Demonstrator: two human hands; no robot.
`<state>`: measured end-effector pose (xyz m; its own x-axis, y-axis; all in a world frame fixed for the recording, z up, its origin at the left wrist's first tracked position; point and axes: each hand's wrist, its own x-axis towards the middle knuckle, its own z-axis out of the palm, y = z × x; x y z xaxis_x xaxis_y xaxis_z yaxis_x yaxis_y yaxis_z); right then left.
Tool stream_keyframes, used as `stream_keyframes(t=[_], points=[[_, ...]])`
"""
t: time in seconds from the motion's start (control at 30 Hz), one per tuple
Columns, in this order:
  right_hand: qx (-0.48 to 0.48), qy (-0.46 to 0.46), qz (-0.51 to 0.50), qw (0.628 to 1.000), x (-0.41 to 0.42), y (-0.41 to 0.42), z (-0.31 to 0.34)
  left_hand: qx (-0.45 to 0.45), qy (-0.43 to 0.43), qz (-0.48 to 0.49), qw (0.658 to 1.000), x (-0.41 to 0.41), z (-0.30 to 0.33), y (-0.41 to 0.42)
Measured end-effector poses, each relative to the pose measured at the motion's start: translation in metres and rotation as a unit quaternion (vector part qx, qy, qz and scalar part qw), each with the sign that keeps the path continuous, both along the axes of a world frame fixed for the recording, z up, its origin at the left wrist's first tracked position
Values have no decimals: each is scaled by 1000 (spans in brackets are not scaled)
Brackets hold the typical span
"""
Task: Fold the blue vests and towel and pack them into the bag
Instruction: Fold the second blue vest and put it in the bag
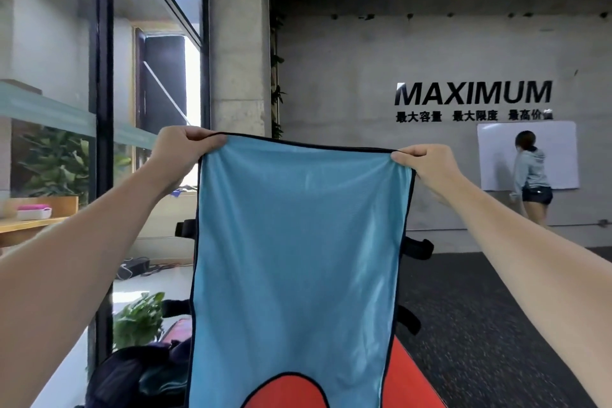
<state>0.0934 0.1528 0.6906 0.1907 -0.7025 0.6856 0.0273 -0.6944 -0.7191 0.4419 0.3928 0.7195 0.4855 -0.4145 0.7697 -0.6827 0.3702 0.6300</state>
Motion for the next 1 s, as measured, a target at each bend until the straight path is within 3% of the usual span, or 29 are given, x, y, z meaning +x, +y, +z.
stream_keyframes(t=[0.1,0.33,0.6,0.7,0.8,0.87,0.93,1.0], points=[[-5,1,-1,1000,0,-4,9,-14,-2,14,1000,-1,5,-1],[-30,60,-21,998,14,-36,8,65,4,4,998,23,2,-21],[-32,181,-50,982,63,-107,-62,198,-29,81,977,83,-72,-98],[-44,299,-60,951,85,-139,-101,296,-73,90,948,109,-114,-135],[-57,485,-62,870,107,-166,-146,418,-151,82,892,120,-157,-170],[18,555,-31,831,123,-186,-182,497,-181,73,846,124,-187,-193],[132,567,8,813,137,-204,-221,563,-138,51,813,133,-220,-218],[221,535,35,815,149,-219,-259,589,-72,29,804,140,-250,-238]])
